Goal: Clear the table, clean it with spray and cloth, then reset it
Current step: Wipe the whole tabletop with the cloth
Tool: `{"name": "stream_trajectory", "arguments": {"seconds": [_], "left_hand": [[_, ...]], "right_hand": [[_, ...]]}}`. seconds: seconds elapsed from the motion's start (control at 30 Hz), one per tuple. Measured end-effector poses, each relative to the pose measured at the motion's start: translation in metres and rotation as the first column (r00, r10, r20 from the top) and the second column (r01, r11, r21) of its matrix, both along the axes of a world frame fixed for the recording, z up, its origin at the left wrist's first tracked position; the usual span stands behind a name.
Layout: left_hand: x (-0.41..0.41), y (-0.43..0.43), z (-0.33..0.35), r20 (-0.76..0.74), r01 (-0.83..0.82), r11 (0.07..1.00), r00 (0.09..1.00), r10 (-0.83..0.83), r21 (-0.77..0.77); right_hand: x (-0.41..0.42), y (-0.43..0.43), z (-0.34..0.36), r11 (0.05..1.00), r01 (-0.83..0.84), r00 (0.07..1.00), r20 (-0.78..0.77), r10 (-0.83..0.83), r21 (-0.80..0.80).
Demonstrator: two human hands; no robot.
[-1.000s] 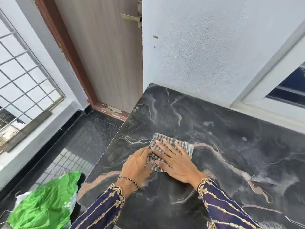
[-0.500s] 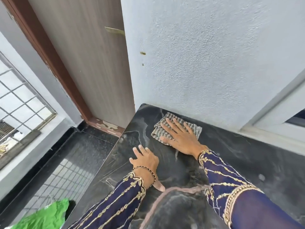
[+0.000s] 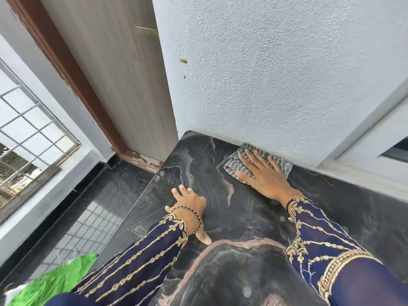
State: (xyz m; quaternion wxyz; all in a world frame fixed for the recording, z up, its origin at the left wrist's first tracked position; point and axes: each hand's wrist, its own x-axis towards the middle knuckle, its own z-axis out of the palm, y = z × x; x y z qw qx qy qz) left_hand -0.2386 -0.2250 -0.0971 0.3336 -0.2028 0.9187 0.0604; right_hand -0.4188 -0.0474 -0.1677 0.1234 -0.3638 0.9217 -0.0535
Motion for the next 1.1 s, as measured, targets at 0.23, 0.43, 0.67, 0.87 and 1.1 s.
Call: {"name": "stream_trajectory", "arguments": {"seconds": [0.23, 0.43, 0.67, 0.87, 1.1], "left_hand": [[-0.004, 0.002, -0.013, 0.118, 0.099, 0.993, 0.989, -0.091, -0.062], [0.004, 0.005, -0.005, 0.075, 0.024, 0.999, 0.997, -0.021, -0.031], [0.099, 0.025, -0.017, -0.523, 0.122, 0.991, 0.842, -0.128, -0.047], [0.204, 0.057, -0.018, -0.604, 0.034, 0.993, 0.796, 0.044, 0.116], [0.287, 0.073, 0.005, -0.598, 0.057, 0.99, 0.801, 0.029, 0.126]], "right_hand": [[0.011, 0.025, -0.001, 0.994, 0.105, 0.994, 0.026, -0.106, 0.037], [0.073, 0.028, -0.004, 0.996, 0.088, 0.996, 0.018, -0.088, 0.031], [0.187, 0.037, -0.003, 0.999, 0.034, 0.999, -0.002, -0.034, -0.026], [0.299, 0.046, -0.001, 0.999, -0.035, 0.999, -0.002, 0.035, -0.021], [0.413, 0.059, 0.006, 0.99, -0.138, 0.99, 0.003, 0.138, 0.019]]}}
